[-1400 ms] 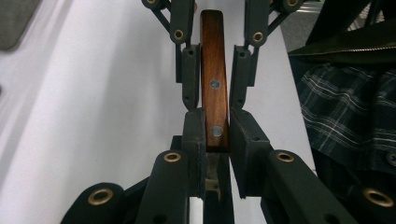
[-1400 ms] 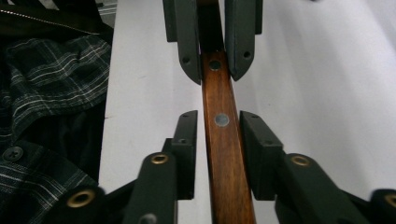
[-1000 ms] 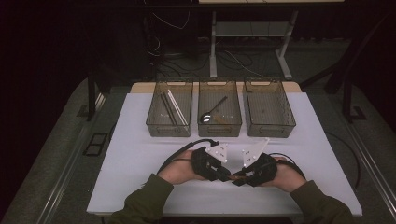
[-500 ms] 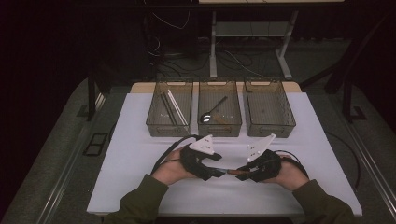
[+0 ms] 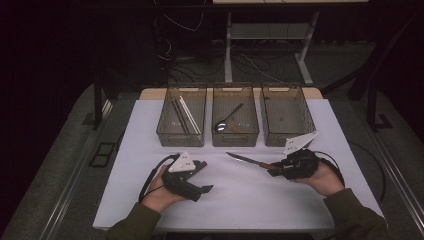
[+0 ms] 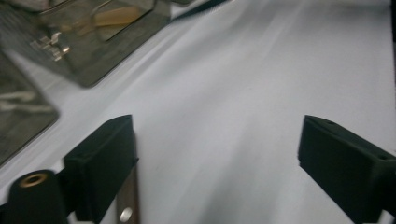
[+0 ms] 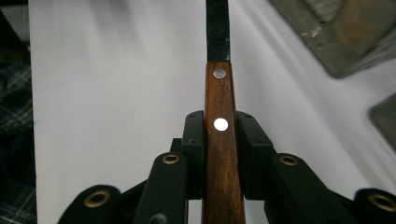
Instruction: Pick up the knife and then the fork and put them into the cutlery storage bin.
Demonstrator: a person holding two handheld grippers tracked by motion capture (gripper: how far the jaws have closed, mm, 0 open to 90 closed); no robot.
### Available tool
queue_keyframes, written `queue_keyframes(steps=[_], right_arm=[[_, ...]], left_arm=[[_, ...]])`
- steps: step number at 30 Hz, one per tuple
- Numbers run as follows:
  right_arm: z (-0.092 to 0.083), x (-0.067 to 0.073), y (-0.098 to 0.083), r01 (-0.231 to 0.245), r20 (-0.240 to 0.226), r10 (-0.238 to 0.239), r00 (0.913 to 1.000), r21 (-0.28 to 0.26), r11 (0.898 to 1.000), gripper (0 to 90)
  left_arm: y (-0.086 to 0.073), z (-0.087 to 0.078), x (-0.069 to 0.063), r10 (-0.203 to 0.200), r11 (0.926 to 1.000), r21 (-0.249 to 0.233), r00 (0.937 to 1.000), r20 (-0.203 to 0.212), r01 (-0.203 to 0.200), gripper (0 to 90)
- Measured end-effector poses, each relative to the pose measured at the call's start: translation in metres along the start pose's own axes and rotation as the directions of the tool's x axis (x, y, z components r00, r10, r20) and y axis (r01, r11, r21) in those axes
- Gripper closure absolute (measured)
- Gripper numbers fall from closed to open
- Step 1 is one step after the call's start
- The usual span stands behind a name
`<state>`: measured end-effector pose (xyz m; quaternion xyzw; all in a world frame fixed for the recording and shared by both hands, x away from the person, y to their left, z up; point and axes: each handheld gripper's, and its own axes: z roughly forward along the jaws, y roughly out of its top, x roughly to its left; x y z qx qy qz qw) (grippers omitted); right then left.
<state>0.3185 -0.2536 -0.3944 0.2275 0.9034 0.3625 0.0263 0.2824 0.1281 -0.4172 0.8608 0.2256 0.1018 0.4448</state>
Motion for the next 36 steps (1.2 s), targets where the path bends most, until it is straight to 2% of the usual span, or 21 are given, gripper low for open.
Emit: queue_keyframes(steps=[2, 6, 8, 13, 17, 27, 33, 36], right_arm=[[-0.005, -0.004, 0.001, -0.014, 0.025, 0.014, 0.9996, -0.011, 1.0, 75.6], [-0.017, -0.011, 0.004, -0.046, 0.047, 0.049, 0.9977, -0.047, 0.998, 75.6], [-0.023, -0.015, 0.006, -0.055, 0.06, 0.059, 0.9964, -0.067, 0.996, 75.6], [-0.035, -0.024, 0.009, -0.09, 0.1, 0.099, 0.99, -0.094, 0.992, 75.6], [-0.043, -0.035, 0.013, -0.117, 0.127, 0.132, 0.9831, -0.119, 0.986, 75.6], [-0.063, -0.06, 0.024, -0.175, 0.208, 0.214, 0.9546, -0.188, 0.966, 75.6], [-0.07, -0.08, 0.032, -0.214, 0.269, 0.261, 0.9268, -0.192, 0.958, 75.6], [-0.071, -0.092, 0.033, -0.247, 0.282, 0.299, 0.9116, -0.204, 0.947, 75.6]], left_arm=[[-0.005, -0.003, 0.002, -0.025, 0.9995, -0.018, 0.9996, -0.012, 0.025, 4.1], [-0.015, -0.008, 0.006, -0.047, 0.9986, -0.028, 0.9984, -0.031, 0.046, 0.0], [-0.017, -0.01, 0.007, -0.05, 0.9984, -0.029, 0.9979, -0.042, 0.049, 0.0], [-0.018, -0.01, 0.007, -0.066, 0.9975, -0.028, 0.9971, -0.037, 0.065, 0.0], [-0.019, -0.009, 0.008, -0.061, 0.9979, -0.022, 0.9973, -0.04, 0.06, 0.0], [-0.02, -0.01, 0.009, -0.056, 0.9982, -0.026, 0.9973, -0.048, 0.055, 0.0], [-0.019, -0.01, 0.008, -0.054, 0.9982, -0.028, 0.9975, -0.047, 0.052, 0.8], [-0.019, -0.011, 0.009, -0.052, 0.9983, -0.029, 0.9976, -0.046, 0.051, 1.0]])
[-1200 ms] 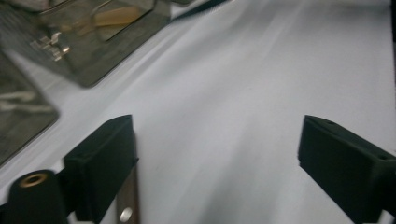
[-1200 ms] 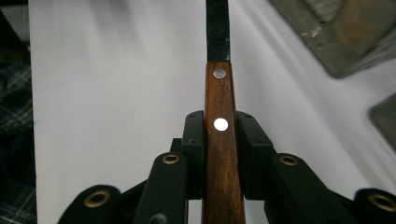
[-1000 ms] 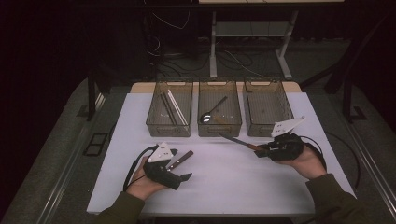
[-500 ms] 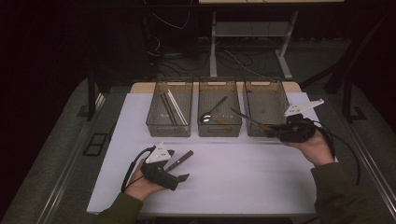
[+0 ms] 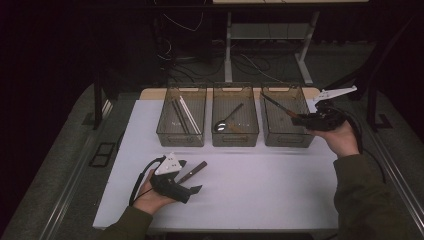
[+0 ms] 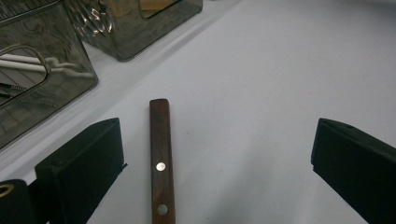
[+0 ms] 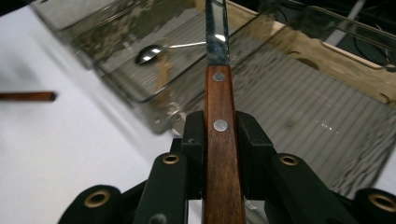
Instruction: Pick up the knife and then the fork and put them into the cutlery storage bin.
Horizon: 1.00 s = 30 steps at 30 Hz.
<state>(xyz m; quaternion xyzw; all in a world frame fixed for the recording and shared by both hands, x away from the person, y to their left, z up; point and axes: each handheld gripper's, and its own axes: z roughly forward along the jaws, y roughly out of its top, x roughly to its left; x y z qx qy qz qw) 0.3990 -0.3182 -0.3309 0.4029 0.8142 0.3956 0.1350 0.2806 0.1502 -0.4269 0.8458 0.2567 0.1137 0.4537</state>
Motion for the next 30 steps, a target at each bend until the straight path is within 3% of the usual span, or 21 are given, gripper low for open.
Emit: queue_keyframes(steps=[8, 15, 23, 30], right_arm=[[0.012, -0.027, 0.004, -0.095, 0.084, 0.092, 0.9922, 0.033, 0.995, 75.6], [0.03, -0.045, 0.002, -0.147, 0.125, 0.136, 0.9828, 0.086, 0.985, 75.6], [0.057, -0.052, -0.004, -0.165, 0.169, 0.135, 0.9764, 0.182, 0.969, 75.5], [0.073, -0.051, -0.007, -0.164, 0.177, 0.122, 0.9766, 0.248, 0.955, 75.5]], left_arm=[[0.0, -0.001, 0.001, 0.0, 1.0, -0.004, 1.0, 0.002, 0.0, 1.2], [0.0, -0.001, 0.001, -0.001, 1.0, -0.003, 1.0, 0.004, 0.001, 1.2], [0.0, 0.0, 0.001, -0.001, 1.0, -0.005, 1.0, 0.006, 0.001, 1.2], [0.0, 0.0, 0.001, -0.002, 1.0, -0.005, 0.9999, 0.01, 0.002, 1.3]])
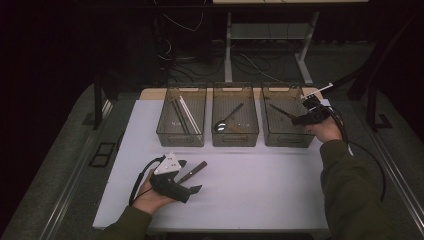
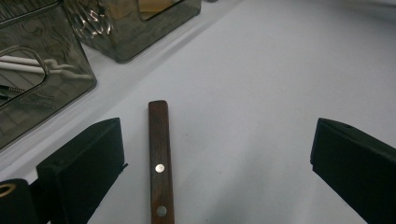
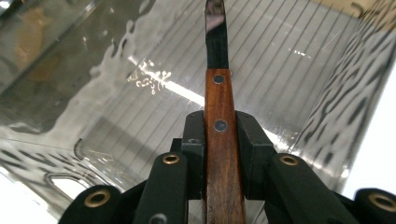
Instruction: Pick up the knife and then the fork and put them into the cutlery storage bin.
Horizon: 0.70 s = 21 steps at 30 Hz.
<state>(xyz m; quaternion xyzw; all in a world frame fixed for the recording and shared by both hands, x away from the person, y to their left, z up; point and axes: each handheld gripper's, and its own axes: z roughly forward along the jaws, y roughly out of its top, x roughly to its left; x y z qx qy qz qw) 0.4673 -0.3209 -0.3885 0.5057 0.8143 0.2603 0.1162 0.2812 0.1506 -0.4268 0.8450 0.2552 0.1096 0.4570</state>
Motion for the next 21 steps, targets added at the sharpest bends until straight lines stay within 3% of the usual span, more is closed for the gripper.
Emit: queue_keyframes(steps=[4, 8, 14, 17, 21], right_arm=[[0.005, 0.002, 0.0, 0.004, 0.0, -0.004, 1.0, 0.029, 1.0, 75.3], [0.006, 0.002, 0.0, 0.013, 0.009, -0.013, 0.9999, 0.019, 1.0, 74.2], [-0.005, 0.002, 0.0, 0.007, 0.0, -0.007, 1.0, -0.053, 0.999, 52.3], [-0.014, 0.003, -0.002, -0.019, -0.046, 0.014, 0.9988, -0.097, 0.995, 43.5], [-0.03, 0.009, -0.009, 0.011, -0.09, -0.027, 0.9956, -0.174, 0.985, 38.5]], left_arm=[[0.0, 0.0, 0.0, 0.0, 1.0, 0.0, 1.0, 0.002, 0.0, 1.3], [0.0, 0.0, 0.0, 0.0, 1.0, 0.001, 1.0, 0.001, 0.0, 1.3], [0.0, 0.0, 0.0, 0.001, 1.0, 0.001, 1.0, 0.0, -0.001, 1.3], [0.0, 0.0, 0.0, 0.001, 1.0, 0.0, 1.0, -0.001, -0.001, 1.3], [0.0, 0.0, 0.0, -0.002, 1.0, 0.0, 1.0, -0.003, 0.002, 1.3]])
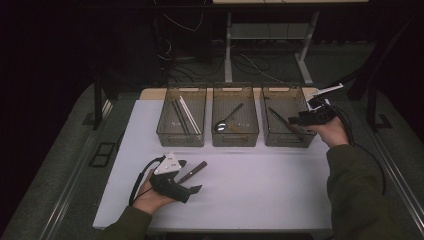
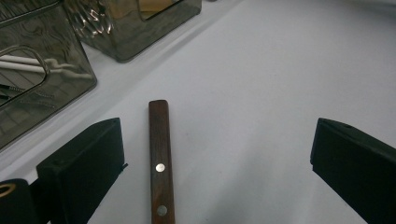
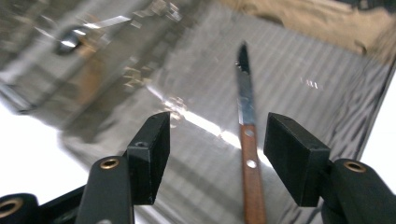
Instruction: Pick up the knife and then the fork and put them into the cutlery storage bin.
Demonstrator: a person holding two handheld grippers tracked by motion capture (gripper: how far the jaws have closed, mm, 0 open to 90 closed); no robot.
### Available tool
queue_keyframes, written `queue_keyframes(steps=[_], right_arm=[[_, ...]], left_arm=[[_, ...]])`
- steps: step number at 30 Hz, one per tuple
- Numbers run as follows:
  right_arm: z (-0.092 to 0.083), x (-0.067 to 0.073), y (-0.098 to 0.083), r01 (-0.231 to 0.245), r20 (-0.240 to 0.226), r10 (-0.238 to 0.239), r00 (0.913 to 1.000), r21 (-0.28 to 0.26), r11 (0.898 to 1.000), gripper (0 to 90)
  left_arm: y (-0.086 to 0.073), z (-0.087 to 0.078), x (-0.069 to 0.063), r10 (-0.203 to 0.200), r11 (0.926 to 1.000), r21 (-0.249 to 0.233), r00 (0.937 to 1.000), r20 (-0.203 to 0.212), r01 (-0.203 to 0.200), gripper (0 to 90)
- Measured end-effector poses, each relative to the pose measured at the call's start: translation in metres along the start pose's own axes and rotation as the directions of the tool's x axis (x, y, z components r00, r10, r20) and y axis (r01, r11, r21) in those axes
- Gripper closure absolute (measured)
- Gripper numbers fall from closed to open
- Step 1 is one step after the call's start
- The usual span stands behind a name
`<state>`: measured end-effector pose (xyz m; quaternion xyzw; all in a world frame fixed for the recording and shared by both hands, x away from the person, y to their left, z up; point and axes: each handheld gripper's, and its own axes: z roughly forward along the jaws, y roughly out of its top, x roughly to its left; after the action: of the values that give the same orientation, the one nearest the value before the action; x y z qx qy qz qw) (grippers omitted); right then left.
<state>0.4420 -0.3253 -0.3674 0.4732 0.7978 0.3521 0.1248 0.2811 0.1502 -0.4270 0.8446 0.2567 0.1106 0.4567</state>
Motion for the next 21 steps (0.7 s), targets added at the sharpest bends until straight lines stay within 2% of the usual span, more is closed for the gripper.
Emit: queue_keyframes(steps=[3, 4, 8, 15, 21], right_arm=[[-0.014, 0.009, -0.007, 0.021, -0.028, -0.023, 0.9994, -0.067, 0.998, 33.9], [-0.019, 0.013, -0.01, 0.028, -0.056, -0.034, 0.9979, -0.094, 0.995, 32.3], [-0.032, 0.03, -0.023, 0.067, -0.038, -0.073, 0.9966, -0.141, 0.988, 27.2], [-0.04, 0.054, -0.048, 0.108, -0.038, -0.117, 0.9924, -0.186, 0.977, 19.9], [-0.042, 0.068, -0.077, 0.085, -0.068, -0.102, 0.9925, -0.218, 0.972, 18.1]], left_arm=[[0.0, 0.0, 0.0, 0.002, 1.0, 0.002, 1.0, -0.003, -0.002, 1.3], [0.0, 0.0, 0.0, 0.002, 1.0, 0.002, 1.0, -0.004, -0.002, 1.3], [0.0, 0.001, 0.0, 0.001, 0.9999, 0.011, 1.0, -0.009, -0.001, 1.5], [0.0, 0.0, 0.001, -0.002, 0.9999, 0.012, 0.9999, -0.015, 0.002, 1.5], [0.0, 0.001, 0.002, -0.007, 0.9998, 0.02, 0.9997, -0.024, 0.007, 1.9]])
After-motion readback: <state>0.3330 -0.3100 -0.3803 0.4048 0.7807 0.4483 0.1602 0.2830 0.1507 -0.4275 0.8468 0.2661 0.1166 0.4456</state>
